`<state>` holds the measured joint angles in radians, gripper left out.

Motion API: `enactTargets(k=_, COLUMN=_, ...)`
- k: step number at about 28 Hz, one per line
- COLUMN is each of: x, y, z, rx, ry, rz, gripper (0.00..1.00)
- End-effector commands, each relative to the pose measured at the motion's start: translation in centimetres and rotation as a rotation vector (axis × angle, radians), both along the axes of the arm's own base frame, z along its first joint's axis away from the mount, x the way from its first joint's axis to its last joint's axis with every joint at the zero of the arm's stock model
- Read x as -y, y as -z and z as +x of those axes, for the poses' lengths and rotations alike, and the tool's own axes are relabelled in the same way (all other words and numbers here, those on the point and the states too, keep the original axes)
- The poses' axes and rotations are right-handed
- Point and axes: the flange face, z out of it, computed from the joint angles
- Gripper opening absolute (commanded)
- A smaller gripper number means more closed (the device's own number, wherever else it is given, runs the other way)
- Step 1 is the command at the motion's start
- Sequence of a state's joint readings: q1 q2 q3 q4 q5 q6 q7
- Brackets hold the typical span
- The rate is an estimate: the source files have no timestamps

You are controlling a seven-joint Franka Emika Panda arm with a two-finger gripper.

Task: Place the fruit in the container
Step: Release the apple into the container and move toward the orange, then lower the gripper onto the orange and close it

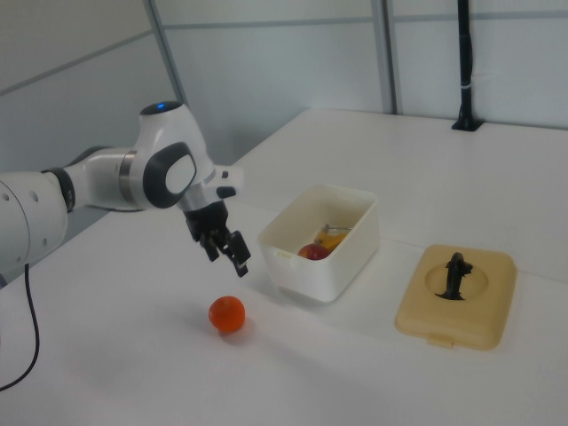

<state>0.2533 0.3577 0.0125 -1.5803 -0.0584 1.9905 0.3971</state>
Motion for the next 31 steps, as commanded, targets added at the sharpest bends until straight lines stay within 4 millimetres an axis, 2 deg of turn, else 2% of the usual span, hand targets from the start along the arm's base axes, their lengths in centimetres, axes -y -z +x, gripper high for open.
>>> enactTargets(k=1, x=-1.9, y=2.3, z=-1.5, rx=0.026, ry=-0.003, rz=-0.047, gripper=1.00)
enactTargets(k=4, x=-2.9, y=3.9, z=-2.1, rx=0.027, ry=-0.009, rz=-0.061, gripper=1.00)
enactTargets(k=15, x=-3.0, y=8.8, z=-2.8, rx=0.022, ry=-0.026, rz=-0.135, gripper=1.00)
enactTargets(k=21, x=-4.3, y=10.3, z=-3.7, rx=0.018, ry=-0.060, rz=-0.160, gripper=1.00)
enactTargets(k=29, x=-5.5, y=10.6, z=-4.2, rx=0.023, ry=-0.063, rz=-0.172, gripper=1.00)
enactTargets(k=30, x=-5.5, y=10.7, z=-4.2, rx=0.022, ry=-0.063, rz=-0.173, gripper=0.98)
enactTargets(k=31, x=-5.5, y=10.9, z=-4.2, rx=0.020, ry=-0.066, rz=-0.176, gripper=0.91)
